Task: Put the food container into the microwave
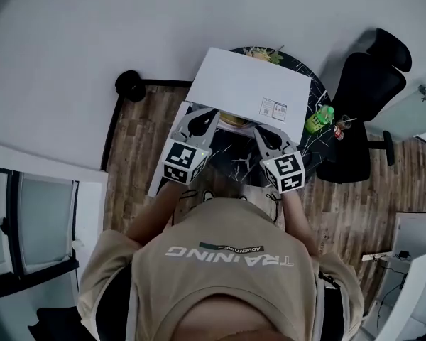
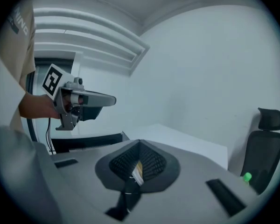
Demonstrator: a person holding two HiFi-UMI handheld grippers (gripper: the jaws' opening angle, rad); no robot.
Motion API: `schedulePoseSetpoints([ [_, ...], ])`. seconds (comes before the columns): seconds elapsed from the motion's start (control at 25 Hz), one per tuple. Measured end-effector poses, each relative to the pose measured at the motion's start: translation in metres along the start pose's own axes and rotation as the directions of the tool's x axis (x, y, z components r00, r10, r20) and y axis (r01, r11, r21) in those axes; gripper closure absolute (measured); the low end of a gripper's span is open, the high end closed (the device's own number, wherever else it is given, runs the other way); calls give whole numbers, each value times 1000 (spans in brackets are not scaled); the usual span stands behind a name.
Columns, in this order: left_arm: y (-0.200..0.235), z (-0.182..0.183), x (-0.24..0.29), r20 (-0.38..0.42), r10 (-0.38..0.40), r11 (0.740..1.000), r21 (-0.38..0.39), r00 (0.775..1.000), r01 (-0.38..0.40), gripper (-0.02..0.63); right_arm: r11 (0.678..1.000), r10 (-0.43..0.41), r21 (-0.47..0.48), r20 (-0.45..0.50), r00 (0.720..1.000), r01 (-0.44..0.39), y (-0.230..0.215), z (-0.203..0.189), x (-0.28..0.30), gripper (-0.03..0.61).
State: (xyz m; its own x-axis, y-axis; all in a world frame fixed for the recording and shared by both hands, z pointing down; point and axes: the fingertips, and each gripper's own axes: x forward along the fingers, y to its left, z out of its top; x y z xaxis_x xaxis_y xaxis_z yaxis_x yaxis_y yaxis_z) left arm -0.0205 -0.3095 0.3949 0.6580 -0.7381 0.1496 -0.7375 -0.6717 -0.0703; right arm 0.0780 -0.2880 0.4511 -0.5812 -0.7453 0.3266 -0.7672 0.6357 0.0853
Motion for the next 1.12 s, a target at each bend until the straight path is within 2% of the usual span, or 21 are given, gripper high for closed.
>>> schedulePoseSetpoints([
  [0.32, 14, 39, 0, 53, 61, 996, 68, 997, -64, 612, 1000, -16, -8, 145, 989, 18, -25, 50, -16, 569],
  [0.56, 13, 52, 2, 52, 56, 992, 106, 997, -61, 612, 999, -32, 5, 237, 971, 31, -38, 82, -27, 569],
  [0.88, 22, 63, 7, 60, 52, 986, 153, 997, -61, 612, 999, -32, 11, 247, 968, 30, -51, 77, -26, 569],
  [1.12, 27, 66, 12, 72, 65, 986, 148, 995, -75, 612, 1000, -8, -19, 262, 965, 14, -56, 90, -12, 569],
])
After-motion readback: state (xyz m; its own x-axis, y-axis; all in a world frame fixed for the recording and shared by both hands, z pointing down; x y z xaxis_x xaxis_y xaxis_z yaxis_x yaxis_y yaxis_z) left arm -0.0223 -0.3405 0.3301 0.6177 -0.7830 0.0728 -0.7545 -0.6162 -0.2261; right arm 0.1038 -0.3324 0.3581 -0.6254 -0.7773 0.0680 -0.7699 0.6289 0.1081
